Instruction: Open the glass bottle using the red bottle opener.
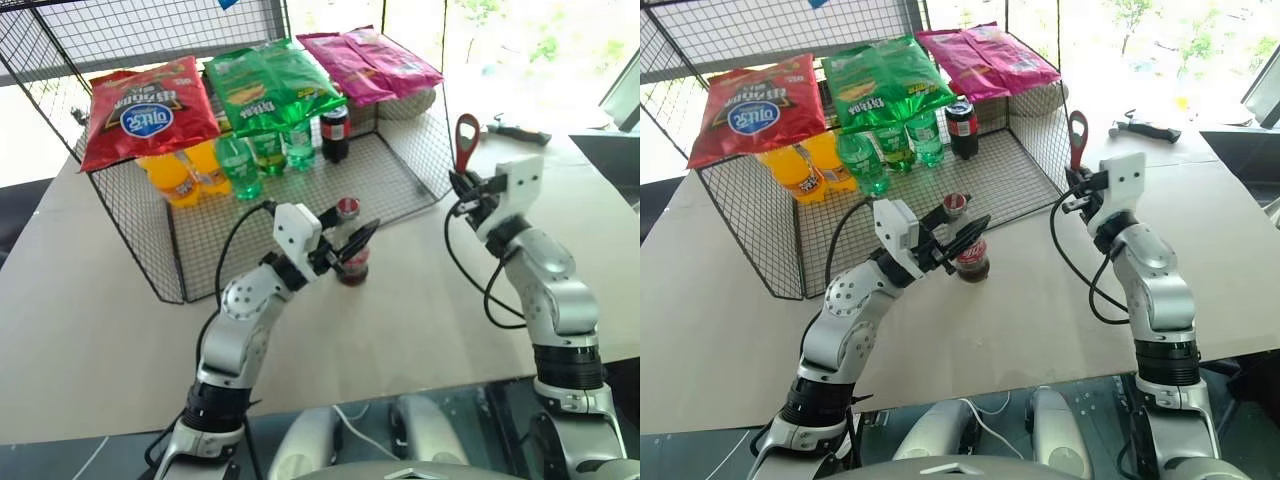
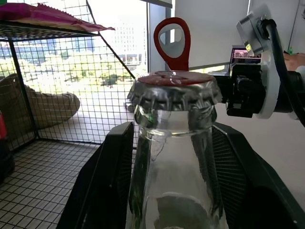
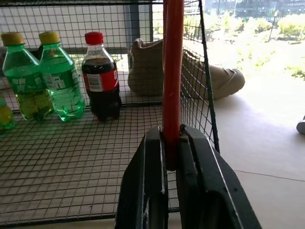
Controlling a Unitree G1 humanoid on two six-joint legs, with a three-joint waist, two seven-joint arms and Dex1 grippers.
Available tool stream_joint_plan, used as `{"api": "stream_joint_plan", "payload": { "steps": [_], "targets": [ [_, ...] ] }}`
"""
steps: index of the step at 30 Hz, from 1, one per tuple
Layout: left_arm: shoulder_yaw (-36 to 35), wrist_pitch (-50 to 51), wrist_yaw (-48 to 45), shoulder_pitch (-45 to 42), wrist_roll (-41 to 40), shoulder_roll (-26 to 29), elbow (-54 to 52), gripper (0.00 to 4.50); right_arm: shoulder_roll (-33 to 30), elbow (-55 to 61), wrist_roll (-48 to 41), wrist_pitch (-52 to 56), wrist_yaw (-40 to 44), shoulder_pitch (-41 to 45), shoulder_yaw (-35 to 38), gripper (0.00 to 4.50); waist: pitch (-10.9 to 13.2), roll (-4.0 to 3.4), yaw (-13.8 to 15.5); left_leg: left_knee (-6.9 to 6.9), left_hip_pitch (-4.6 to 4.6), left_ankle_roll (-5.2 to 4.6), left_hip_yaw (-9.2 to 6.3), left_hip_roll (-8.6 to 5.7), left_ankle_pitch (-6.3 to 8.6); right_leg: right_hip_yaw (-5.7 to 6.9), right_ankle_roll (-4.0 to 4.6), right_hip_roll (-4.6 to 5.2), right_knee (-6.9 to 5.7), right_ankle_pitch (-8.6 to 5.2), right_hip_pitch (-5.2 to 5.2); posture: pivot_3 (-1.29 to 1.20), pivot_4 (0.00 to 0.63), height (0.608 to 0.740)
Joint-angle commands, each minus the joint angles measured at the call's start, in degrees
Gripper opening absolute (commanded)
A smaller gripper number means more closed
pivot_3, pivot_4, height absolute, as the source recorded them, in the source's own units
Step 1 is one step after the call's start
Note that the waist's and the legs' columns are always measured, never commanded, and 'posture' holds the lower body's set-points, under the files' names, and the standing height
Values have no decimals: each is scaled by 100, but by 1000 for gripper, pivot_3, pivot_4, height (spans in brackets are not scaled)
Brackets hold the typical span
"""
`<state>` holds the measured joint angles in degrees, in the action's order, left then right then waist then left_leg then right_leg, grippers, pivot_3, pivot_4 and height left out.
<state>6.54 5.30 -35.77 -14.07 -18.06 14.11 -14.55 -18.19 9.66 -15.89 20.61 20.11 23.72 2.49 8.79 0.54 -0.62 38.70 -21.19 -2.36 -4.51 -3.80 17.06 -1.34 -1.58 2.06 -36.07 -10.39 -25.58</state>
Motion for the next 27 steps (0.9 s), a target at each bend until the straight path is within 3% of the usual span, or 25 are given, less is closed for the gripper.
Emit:
{"api": "stream_joint_plan", "payload": {
  "steps": [1, 5, 13, 27],
  "targets": [
    [38, -51, 34, 117, 140, 44, 107, 1816, -382, 483, 773, -807, 398, -187, -659, 0, -3, 0, 0, 0, 1, 0, 0, 0, 0, 1, 0, 0, 0, 0, 0, 0, 150, 735],
    [61, -99, 25, 112, 183, 49, 176, 1816, -767, 454, 1746, -2043, 609, -403, -1347, 0, -7, 2, 2, -1, 17, 0, 5, 0, 0, 5, -1, -1, 0, 0, 15, 0, 150, 735],
    [101, -163, 42, 55, 211, 23, 294, 1816, -867, -312, 3144, -3703, 326, 5, -1882, 0, -13, 13, -1, 1, 60, 3, 7, 2, -2, 6, -1, -4, 8, -1, 55, 0, 150, 735],
    [160, -220, 73, -13, 211, -47, 425, 1816, -693, -1971, 4231, -5655, -284, 413, -2457, 0, -21, 18, 2, -3, 96, 6, 4, 3, -3, 6, 1, -6, 14, -2, 92, 0, 150, 735]
  ]
}}
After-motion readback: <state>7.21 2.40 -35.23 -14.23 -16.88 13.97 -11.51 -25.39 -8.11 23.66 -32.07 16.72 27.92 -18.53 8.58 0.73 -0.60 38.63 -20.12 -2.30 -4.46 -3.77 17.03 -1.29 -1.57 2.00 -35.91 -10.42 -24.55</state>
